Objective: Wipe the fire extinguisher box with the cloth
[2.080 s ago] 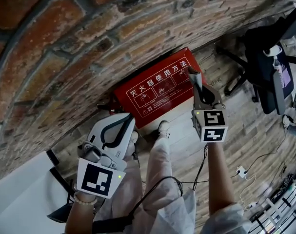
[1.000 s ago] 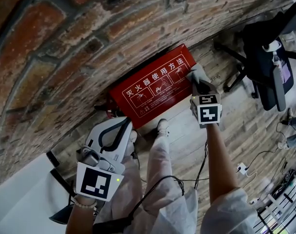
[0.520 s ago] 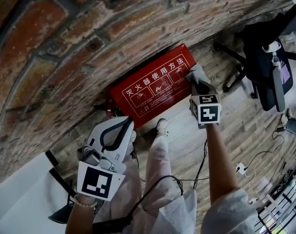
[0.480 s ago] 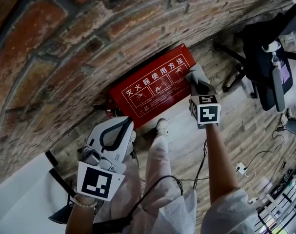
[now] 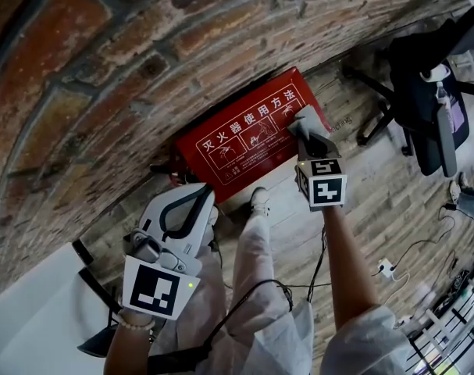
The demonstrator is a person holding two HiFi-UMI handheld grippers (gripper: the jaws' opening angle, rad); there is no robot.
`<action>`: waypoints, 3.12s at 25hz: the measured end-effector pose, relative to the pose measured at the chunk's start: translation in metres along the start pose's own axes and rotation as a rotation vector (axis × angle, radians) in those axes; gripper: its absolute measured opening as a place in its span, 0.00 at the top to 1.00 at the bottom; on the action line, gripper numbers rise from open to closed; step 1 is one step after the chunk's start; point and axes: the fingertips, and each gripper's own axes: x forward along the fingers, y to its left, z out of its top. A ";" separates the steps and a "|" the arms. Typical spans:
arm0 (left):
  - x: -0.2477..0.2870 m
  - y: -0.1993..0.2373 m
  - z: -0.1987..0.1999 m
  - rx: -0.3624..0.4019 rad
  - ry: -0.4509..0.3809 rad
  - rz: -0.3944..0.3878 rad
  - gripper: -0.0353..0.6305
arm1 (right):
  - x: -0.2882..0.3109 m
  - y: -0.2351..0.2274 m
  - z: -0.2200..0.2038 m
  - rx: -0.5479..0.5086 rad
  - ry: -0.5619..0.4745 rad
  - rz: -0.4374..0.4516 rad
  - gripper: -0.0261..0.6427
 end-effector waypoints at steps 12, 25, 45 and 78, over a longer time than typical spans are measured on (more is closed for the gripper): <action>0.000 0.000 -0.001 -0.004 -0.005 0.004 0.95 | -0.008 0.058 -0.016 -0.022 -0.007 0.104 0.93; -0.007 -0.001 -0.005 -0.008 -0.002 0.014 0.95 | -0.015 0.128 -0.029 -0.010 -0.006 0.206 0.93; -0.022 0.014 -0.018 -0.007 0.017 0.056 0.95 | -0.032 0.258 -0.056 -0.166 0.029 0.428 0.93; -0.063 -0.007 0.163 0.188 -0.157 -0.071 0.95 | -0.226 0.127 0.109 -0.008 -0.270 0.124 0.93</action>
